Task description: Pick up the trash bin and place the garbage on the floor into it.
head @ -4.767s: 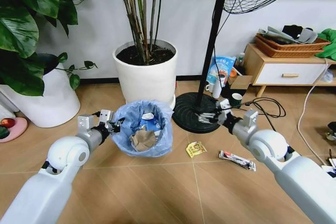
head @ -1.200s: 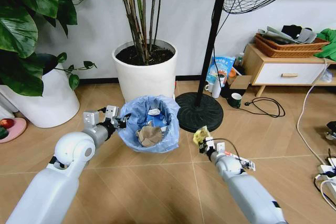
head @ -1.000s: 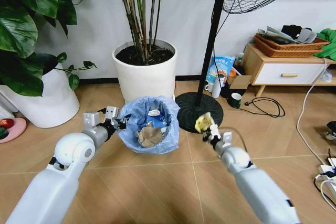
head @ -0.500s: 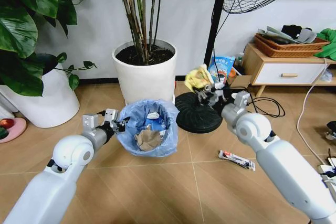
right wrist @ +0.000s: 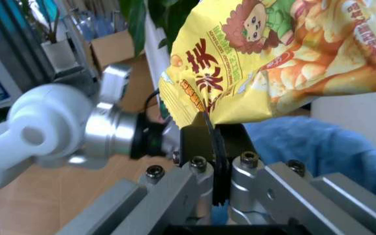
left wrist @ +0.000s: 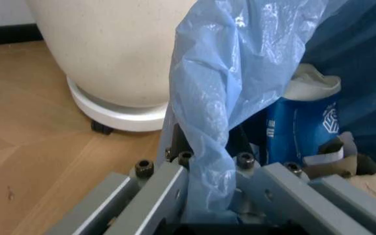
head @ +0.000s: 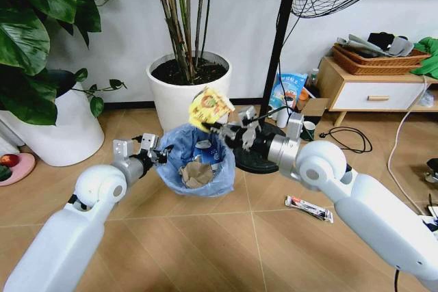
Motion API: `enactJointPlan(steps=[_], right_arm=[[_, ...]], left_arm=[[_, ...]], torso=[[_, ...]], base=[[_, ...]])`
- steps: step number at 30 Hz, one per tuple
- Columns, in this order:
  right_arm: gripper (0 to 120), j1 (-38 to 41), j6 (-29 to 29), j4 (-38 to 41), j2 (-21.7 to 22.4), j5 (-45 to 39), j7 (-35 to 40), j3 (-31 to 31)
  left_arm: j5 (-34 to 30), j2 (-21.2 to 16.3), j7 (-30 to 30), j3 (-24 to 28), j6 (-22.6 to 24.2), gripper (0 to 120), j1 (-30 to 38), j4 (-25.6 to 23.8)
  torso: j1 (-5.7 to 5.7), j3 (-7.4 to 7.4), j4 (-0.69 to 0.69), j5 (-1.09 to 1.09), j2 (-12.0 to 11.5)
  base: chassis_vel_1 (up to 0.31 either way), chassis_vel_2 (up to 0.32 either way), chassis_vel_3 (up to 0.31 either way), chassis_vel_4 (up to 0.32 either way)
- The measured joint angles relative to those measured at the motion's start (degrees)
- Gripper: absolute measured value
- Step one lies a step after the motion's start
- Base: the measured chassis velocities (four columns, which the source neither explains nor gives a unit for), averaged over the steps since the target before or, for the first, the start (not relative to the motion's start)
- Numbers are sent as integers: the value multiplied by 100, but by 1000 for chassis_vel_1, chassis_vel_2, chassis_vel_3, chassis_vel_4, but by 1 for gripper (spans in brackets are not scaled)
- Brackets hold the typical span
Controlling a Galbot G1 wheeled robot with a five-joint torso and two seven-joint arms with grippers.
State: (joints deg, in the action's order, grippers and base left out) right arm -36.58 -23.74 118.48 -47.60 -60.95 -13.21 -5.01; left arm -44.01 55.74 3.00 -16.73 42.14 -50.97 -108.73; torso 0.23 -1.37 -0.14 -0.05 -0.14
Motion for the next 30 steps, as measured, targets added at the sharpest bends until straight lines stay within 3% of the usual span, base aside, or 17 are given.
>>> enactJointPlan(steps=[6, 13, 15, 17, 25, 30], right_arm=[[1, -140, -22, 84, 121, 115, 53, -55], [25, -205, 1, 30, 126, 241, 124, -34], [36, -191, 20, -33, 102, 281, 136, -44], [40, -186, 25, -48, 94, 290, 141, -45], [75, -155, 83, -105, 73, 342, 241, -10], [88, -154, 111, -118, 60, 356, 344, 112]], left_arm=[[-24, 27, 0, 107, 0, 0, 170, 71], [-34, 30, 5, 143, 0, 0, 211, 80], [-34, 41, 13, 161, 0, 0, 237, 80], [-34, 43, 14, 163, 0, 0, 243, 80], [-35, 48, 23, 164, 0, 0, 264, 67], [-35, 48, 25, 140, 0, 0, 261, 54]], torso=[[0, 0, 0, 1, 0], [0, 0, 1, 0, 0], [0, 0, 1, 0, 0], [0, 0, 1, 0, 0], [0, 0, 1, 0, 0], [0, 0, 1, 0, 0]], base=[[0, 0, 0, 0], [0, 0, 0, 0], [0, 0, 0, 0], [0, 0, 0, 0], [0, 0, 0, 0], [0, 0, 0, 0]])
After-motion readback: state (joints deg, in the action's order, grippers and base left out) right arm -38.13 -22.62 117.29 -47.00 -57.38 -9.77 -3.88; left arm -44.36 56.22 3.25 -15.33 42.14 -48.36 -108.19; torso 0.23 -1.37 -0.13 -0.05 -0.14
